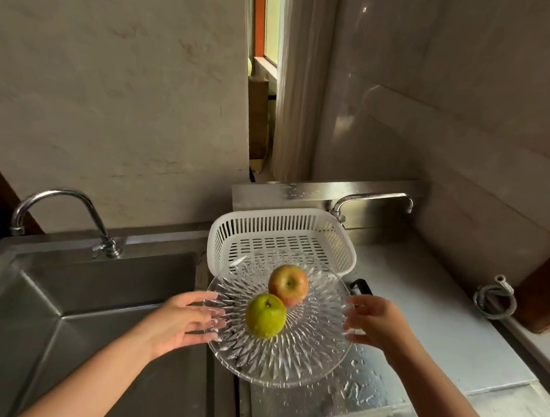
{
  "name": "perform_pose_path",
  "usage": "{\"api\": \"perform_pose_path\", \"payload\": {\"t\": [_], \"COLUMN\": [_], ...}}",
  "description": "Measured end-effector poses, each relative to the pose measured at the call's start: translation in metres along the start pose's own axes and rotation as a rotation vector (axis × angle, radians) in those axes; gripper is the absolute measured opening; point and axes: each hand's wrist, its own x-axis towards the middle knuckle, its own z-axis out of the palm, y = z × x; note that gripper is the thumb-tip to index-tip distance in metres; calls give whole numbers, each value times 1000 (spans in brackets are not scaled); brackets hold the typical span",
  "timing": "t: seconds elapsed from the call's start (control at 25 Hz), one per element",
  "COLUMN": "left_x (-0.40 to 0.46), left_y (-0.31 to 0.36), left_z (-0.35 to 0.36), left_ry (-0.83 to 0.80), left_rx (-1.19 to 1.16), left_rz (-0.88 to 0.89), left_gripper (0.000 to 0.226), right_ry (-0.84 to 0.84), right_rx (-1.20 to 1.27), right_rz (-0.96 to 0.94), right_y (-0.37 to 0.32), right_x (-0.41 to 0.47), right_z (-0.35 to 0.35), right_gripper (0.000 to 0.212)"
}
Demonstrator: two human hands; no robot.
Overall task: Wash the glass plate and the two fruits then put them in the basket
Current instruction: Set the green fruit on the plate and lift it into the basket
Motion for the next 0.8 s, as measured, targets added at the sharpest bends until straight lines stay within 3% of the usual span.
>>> {"api": "perform_pose_path", "payload": {"t": [0.36, 0.8], "left_x": [77, 163], "left_y": [65, 72], "left_z": [-2, 1], "left_ry": [194, 264], "left_rx": [31, 46], "left_rz": [43, -36], "left_gripper": [52, 53], "right_ry": [-17, 20], "right_rx": [20, -32], "right_rz": [-53, 26], "right_y": [-62, -52], "right_x": [109, 200], "right_z": [16, 23], "right_gripper": [36, 37]}}
